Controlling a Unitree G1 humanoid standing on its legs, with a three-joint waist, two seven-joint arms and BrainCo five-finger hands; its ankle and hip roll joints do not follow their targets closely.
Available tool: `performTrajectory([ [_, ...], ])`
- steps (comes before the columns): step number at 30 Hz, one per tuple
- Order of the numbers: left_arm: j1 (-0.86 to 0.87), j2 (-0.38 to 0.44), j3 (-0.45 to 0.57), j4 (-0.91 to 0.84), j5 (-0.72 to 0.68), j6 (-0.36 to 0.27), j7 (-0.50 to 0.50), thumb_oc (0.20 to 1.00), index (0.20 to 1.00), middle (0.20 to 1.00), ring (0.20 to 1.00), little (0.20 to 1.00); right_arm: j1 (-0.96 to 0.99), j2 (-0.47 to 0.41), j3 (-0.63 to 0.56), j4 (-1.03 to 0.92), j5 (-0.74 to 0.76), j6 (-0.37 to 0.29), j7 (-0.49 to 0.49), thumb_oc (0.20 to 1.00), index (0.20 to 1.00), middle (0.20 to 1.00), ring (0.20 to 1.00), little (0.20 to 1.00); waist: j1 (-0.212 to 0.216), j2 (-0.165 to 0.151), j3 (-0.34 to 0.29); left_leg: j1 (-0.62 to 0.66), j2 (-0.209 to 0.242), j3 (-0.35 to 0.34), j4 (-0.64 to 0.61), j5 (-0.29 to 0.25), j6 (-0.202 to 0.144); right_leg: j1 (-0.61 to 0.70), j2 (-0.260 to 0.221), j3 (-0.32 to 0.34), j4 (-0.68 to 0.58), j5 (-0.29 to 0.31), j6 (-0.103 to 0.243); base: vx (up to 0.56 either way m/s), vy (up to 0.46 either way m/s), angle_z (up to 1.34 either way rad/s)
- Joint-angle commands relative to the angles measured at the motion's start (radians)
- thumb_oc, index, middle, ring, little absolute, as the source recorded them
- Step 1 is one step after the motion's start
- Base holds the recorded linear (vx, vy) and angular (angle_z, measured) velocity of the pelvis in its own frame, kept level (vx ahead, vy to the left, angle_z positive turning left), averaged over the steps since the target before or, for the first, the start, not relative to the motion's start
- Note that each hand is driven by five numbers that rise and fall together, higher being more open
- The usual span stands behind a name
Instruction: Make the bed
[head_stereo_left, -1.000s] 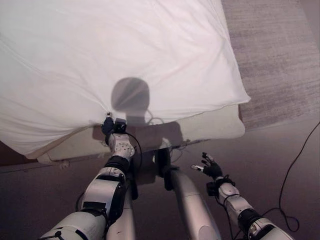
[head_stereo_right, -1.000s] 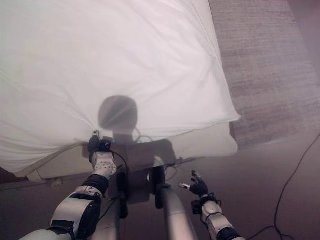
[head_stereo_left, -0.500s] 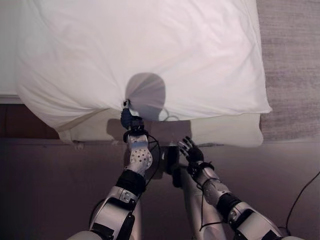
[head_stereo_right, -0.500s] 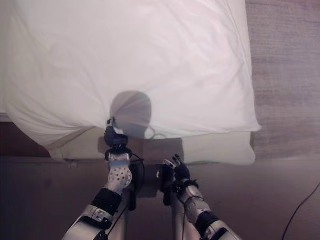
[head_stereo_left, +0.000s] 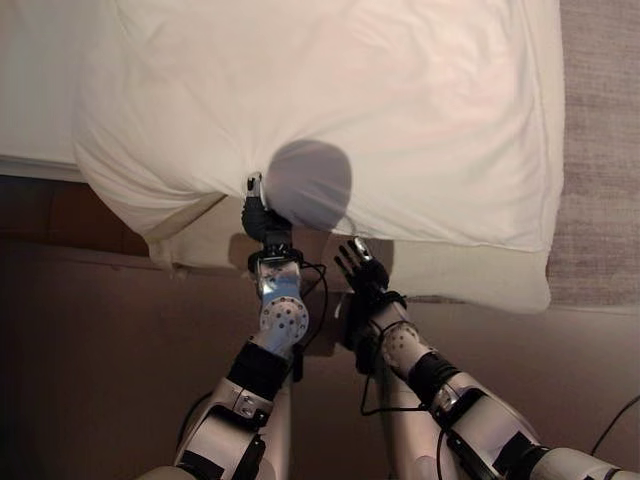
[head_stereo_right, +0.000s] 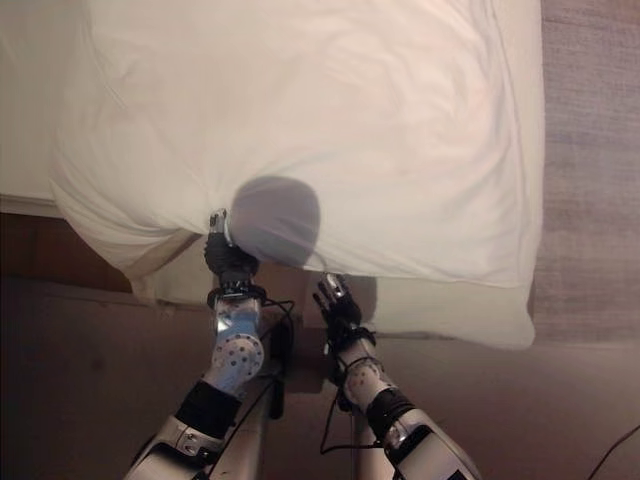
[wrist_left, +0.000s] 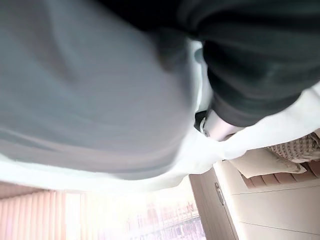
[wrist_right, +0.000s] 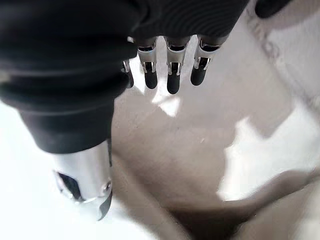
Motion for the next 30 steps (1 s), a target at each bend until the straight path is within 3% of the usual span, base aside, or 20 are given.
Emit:
performTrajectory([
  [1,-0.052,-0.012,0.059,-0.209,0.163,-0.098,0.027,0.2,0.2,0.2,0.2,0.2,0.01,-0.03,-0.114,-0.139,0.065,-0.137,0.005,1.0,1.0,1.0,1.0,1.0,0.016,0.082,-0.023,-0.007,-0.018,0.021,0.029,-0.046,-0.019,0.039,-0.026,0.014,-0.108,0.078,0.113,0.01,0.028,0.04],
  [3,-0.051,0.014,0.101,-0.201,0.213,-0.112,0.078,0.2,0.2,0.2,0.2,0.2,0.007,-0.047,-0.18,-0.169,0.052,-0.189,-0.026,1.0,1.0,1.0,1.0,1.0,0.013,0.087,-0.023,-0.011,-0.016,0.025,0.04,-0.057,-0.016,0.033,-0.027,0.018,-0.097,0.068,0.113,0.01,0.034,0.03],
  [15,-0.029,0.077,0.197,-0.187,0.301,-0.12,0.179,0.2,0.2,0.2,0.2,0.2,0.004,-0.103,-0.353,-0.262,0.038,-0.305,-0.106,1.0,1.0,1.0,1.0,1.0,-0.003,0.089,-0.042,-0.047,-0.012,0.046,0.061,-0.066,-0.006,-0.008,-0.029,0.032,-0.08,0.069,0.115,0.01,0.026,0.0],
  [30,-0.019,0.13,0.281,-0.171,0.362,-0.128,0.249,0.2,0.2,0.2,0.2,0.2,-0.016,-0.189,-0.462,-0.237,-0.024,-0.328,-0.19,1.0,1.0,1.0,1.0,1.0,-0.008,0.085,-0.069,-0.076,-0.011,0.06,0.064,-0.071,0.001,-0.046,-0.03,0.047,-0.081,0.079,0.123,0.01,0.015,-0.02],
])
